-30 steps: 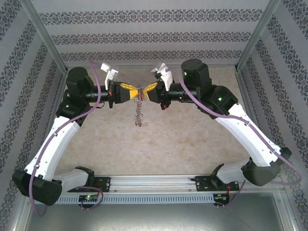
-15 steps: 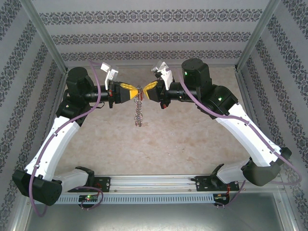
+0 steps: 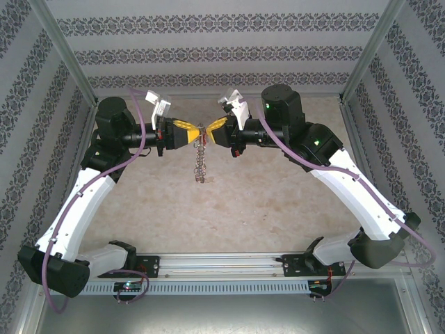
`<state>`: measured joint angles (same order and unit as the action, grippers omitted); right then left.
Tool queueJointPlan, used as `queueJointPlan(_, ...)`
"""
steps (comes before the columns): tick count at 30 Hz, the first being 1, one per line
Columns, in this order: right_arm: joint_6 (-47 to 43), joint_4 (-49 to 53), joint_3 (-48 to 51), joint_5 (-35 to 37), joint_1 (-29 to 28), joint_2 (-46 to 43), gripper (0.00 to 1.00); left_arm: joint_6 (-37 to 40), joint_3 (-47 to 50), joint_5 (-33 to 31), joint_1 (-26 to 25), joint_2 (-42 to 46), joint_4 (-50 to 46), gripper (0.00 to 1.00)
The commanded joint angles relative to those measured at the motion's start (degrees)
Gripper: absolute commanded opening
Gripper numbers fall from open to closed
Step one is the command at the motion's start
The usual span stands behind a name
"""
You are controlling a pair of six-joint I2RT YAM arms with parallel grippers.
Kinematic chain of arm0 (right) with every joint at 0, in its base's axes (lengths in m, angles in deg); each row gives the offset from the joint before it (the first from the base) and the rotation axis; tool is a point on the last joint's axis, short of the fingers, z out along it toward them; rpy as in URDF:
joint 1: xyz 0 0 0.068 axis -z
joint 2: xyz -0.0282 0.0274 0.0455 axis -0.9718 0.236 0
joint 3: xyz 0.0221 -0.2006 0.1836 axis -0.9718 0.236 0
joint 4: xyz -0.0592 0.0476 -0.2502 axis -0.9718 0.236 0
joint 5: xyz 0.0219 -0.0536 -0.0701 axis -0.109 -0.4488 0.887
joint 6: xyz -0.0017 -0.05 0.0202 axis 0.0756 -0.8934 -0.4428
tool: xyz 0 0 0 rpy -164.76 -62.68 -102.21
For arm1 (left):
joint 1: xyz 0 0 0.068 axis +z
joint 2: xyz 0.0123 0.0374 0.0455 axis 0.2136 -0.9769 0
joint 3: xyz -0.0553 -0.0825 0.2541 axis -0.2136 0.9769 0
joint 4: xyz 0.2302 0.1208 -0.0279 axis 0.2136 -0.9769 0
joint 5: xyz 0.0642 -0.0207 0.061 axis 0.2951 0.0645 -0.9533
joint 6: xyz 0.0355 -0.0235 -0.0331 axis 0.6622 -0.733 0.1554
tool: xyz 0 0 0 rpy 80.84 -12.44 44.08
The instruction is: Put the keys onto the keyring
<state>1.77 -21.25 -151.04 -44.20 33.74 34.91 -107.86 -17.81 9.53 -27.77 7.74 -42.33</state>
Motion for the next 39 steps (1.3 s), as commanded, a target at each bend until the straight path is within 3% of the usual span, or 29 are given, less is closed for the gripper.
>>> queueJointPlan(1, 0.1, -1.7, 0.1, 0.1, -0.1, 0.5, 0.0, -0.3, -2.3, 1.1, -0.6, 0.6, 2.3, 0.0)
queueJointPlan(39, 0.3, -2.1, 1.8, 1.7, 0.0, -1.6, 0.0, -0.2, -2.2, 1.0, -0.7, 0.8, 2.1, 0.0)
